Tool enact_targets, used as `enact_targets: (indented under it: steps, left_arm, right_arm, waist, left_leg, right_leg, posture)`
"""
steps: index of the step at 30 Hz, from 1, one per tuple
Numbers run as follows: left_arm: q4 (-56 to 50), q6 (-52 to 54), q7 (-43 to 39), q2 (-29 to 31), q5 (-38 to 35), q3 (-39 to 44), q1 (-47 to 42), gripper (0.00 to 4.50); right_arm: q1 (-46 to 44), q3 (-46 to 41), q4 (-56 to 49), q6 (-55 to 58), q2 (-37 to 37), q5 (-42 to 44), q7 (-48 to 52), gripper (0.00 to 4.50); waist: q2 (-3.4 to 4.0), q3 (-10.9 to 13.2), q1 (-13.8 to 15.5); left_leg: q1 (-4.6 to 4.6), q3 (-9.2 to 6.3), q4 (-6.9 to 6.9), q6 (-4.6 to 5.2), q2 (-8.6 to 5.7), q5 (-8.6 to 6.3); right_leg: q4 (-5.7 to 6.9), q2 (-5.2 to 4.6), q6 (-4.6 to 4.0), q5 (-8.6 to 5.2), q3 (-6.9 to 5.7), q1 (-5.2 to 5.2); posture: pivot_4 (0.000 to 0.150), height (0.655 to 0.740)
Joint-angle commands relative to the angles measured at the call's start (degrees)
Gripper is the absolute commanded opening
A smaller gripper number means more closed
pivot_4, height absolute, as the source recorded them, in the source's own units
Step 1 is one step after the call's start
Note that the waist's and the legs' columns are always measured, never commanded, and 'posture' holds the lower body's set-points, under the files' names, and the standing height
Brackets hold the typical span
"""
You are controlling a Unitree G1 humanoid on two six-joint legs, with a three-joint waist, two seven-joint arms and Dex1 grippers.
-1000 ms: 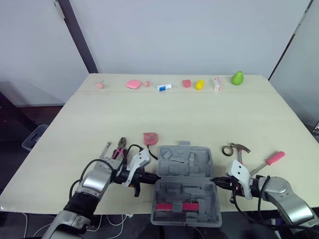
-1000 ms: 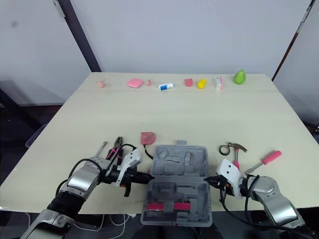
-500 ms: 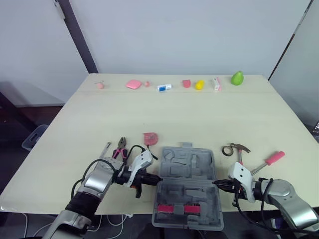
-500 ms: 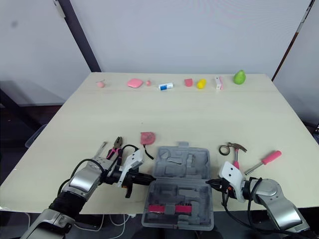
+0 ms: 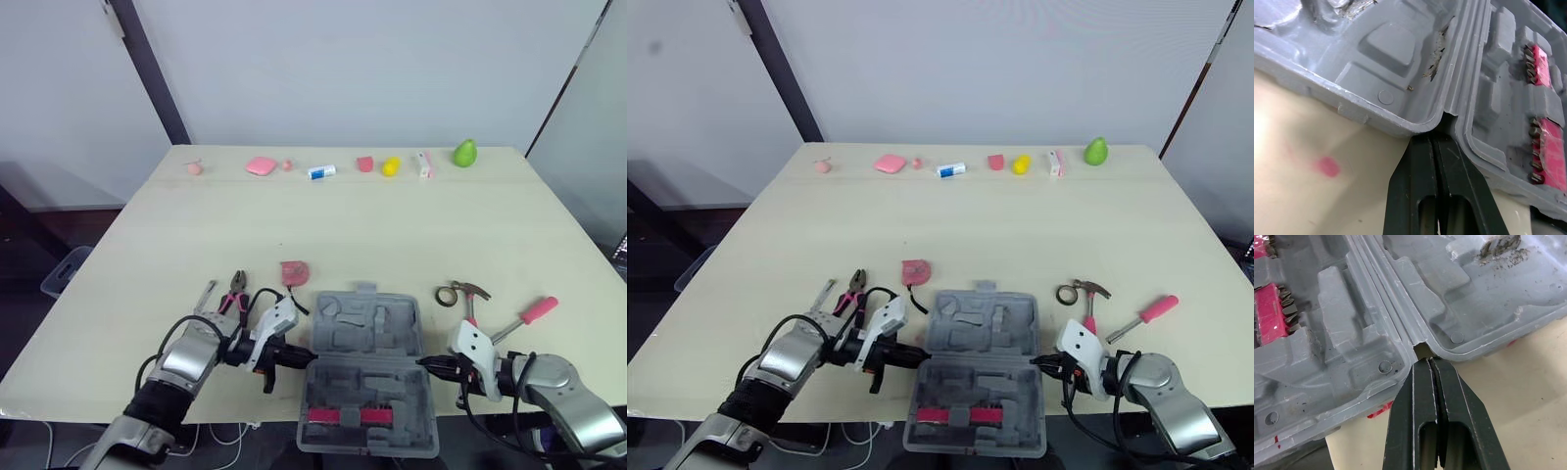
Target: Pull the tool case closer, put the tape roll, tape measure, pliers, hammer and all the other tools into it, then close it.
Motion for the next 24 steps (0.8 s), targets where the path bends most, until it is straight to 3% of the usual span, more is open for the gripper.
enact_targets:
  steps: [1, 24]
  left_arm:
    - [-0.76, 0.27, -0.05, 0.39, -0.05, -1.47, 0.88, 0.09]
    - [0.22, -0.06, 1.15, 1.16, -0.26, -1.48, 1.91, 0.09]
  right_arm:
    - [0.14, 0.56, -2.04, -0.17, -0.24, 1.07, 0.80, 0.00]
    - [-0.61, 1.02, -1.17, -1.29, 0.13, 0.26, 0.12, 0.00]
  waist:
    - [0.00, 0.00, 0.02]
    - [0.00, 0.00, -0.03]
  left_leg:
    - [0.00, 0.00, 0.00, 0.00, 0.00, 0.00]
    - [0.03, 0.00, -0.01, 0.00, 0.00, 0.00]
  right_leg:
    - [0.00, 0.00, 0.00, 0.00, 0.00, 0.00]
    - [0.01, 0.01, -0.01, -0.01, 0.00, 0.00]
  posture:
    - [0.150, 0.7400]
    - [0.150, 0.7400]
